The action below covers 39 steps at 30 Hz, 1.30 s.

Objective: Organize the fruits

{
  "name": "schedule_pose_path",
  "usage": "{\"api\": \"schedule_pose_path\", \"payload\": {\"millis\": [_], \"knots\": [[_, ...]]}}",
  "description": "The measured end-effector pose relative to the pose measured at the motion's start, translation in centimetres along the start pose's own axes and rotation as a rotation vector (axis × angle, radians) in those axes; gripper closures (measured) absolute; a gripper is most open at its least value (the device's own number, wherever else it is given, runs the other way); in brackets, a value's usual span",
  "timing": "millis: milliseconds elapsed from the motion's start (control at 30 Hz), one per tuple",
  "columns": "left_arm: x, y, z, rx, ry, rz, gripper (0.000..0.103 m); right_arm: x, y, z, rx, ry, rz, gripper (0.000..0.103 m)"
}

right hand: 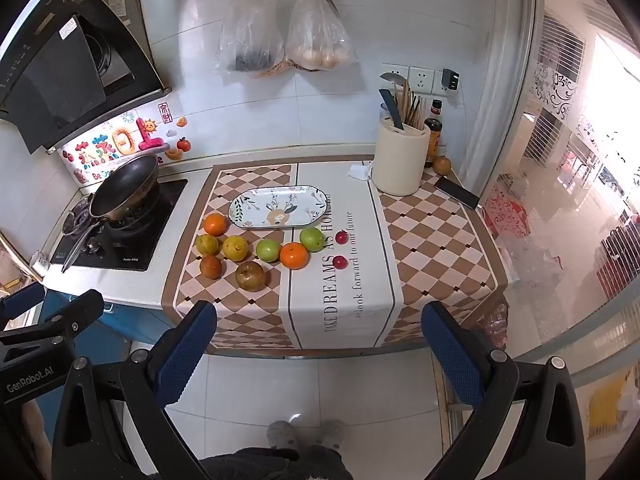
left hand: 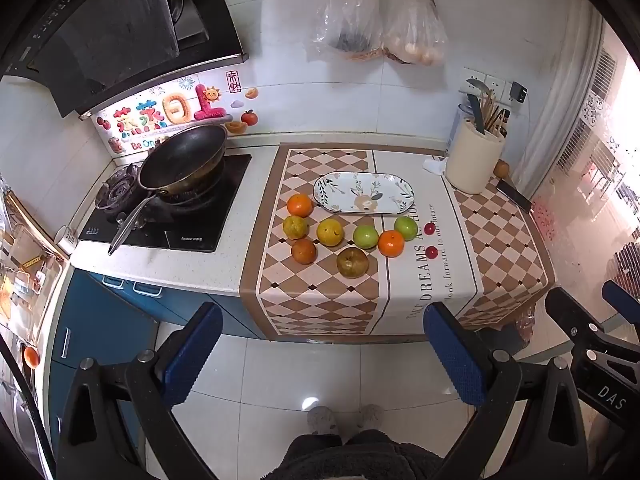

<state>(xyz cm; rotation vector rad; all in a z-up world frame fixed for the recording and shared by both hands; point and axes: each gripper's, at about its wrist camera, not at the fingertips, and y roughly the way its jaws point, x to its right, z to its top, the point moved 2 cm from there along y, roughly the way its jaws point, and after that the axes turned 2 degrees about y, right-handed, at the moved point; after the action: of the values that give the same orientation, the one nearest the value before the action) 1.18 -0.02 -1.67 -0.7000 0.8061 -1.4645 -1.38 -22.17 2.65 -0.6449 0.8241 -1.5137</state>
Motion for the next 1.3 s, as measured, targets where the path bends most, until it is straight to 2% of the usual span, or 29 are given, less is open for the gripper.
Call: {"api": "schedule_pose_path", "payload": {"millis": [1300], "knots": [[-0.03,0.04,0.02,0.008,-0.004,-0.006,0.000,-0.13,-0.56,-0.55,-0.014,0.001,0.011,0.000]]}}
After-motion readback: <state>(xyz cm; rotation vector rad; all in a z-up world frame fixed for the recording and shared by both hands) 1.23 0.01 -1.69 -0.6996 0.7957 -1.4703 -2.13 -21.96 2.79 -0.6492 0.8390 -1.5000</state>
